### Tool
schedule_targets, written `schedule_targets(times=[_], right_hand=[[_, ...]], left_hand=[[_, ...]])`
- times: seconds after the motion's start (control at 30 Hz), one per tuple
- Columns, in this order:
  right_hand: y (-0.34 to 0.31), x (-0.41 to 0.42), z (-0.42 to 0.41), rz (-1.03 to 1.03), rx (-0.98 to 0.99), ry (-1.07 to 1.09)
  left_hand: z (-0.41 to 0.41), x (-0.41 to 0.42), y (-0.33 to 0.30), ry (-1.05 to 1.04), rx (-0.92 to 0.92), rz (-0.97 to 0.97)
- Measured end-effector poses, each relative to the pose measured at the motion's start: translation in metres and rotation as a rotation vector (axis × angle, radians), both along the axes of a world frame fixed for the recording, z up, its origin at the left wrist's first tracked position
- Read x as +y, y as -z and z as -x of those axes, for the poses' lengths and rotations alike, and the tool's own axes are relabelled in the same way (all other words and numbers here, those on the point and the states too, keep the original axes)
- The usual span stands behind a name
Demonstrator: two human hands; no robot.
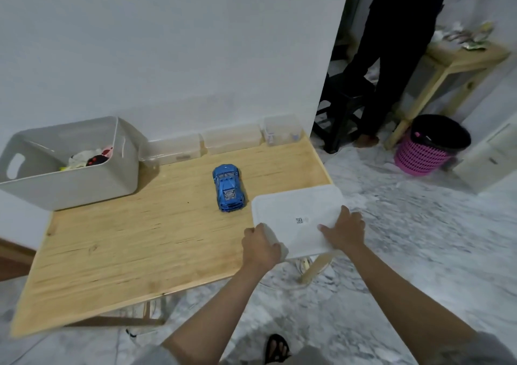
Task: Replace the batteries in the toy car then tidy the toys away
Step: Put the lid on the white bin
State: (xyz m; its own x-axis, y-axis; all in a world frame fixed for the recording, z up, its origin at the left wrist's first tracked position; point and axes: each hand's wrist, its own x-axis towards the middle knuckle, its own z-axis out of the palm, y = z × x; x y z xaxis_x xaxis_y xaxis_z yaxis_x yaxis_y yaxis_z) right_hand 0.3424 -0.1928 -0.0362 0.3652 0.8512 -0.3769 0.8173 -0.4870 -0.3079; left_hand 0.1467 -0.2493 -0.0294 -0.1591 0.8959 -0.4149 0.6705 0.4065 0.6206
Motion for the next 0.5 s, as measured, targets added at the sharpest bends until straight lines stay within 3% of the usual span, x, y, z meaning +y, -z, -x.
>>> schedule_targets(times=[0.23,0.5], right_hand=[[-0.039,0.008,0.007,-0.143,0.109,0.029],[-0.11,0.038,0.139,-0.237,0.113,-0.112]], left_hand=[[0.008,0.008,-0.03,-0.12,-0.035,-0.326],[0.13,0.038,-0.091,-0.206,0.126,-0.496]])
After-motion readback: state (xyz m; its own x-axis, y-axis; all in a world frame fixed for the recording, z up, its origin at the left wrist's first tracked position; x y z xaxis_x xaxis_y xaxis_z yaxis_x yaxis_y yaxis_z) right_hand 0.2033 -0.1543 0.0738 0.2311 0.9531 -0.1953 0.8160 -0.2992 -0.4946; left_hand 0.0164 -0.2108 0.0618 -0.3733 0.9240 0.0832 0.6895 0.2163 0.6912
